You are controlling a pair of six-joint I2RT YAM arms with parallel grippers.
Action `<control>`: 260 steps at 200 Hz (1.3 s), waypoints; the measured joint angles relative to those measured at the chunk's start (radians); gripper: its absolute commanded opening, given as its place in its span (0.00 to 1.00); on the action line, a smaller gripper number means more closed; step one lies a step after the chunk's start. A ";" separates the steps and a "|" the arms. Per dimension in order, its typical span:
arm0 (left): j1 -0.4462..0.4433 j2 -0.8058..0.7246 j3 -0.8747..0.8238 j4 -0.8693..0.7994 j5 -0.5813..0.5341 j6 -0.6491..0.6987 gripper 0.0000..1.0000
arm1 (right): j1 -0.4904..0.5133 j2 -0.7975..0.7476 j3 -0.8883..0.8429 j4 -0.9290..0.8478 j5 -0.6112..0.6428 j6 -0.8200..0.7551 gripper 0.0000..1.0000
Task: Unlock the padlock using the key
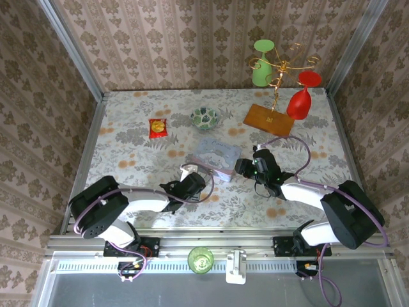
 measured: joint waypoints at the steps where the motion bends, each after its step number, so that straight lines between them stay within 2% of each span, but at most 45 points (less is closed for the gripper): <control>1: 0.001 0.001 0.000 0.002 0.002 0.000 0.18 | 0.000 0.000 0.000 0.000 0.001 0.000 0.49; 29: 0.013 0.010 0.003 0.021 0.006 0.004 0.17 | 0.000 -0.026 0.003 0.003 0.009 0.001 0.56; 42: 0.013 0.010 0.003 0.022 0.007 0.004 0.16 | 0.000 -0.018 0.024 0.000 0.007 0.002 0.56; 58: 0.011 0.003 0.002 0.016 0.006 0.003 0.16 | 0.000 0.023 0.067 0.005 -0.001 0.002 0.53; 67: 0.005 -0.002 0.001 0.008 0.001 0.003 0.15 | 0.001 0.051 0.086 0.008 -0.007 0.001 0.48; 87: -0.008 -0.005 -0.004 -0.001 -0.022 0.002 0.06 | 0.004 0.107 0.102 0.029 -0.024 0.008 0.43; 144: -0.055 0.039 -0.005 0.025 -0.121 -0.077 0.00 | 0.011 0.182 0.151 0.079 -0.033 0.011 0.42; 175: -0.068 0.064 0.001 0.037 -0.163 -0.122 0.00 | 0.015 0.185 0.151 0.087 -0.033 0.010 0.40; 231: -0.032 0.120 0.075 0.038 -0.156 -0.101 0.00 | 0.021 0.186 0.138 0.113 -0.029 0.010 0.39; 245: -0.023 0.098 0.067 0.040 -0.131 -0.098 0.00 | 0.021 0.186 0.137 0.115 -0.029 0.010 0.40; 260: -0.009 0.005 0.016 0.043 -0.103 -0.098 0.00 | 0.021 0.186 0.137 0.116 -0.029 0.010 0.40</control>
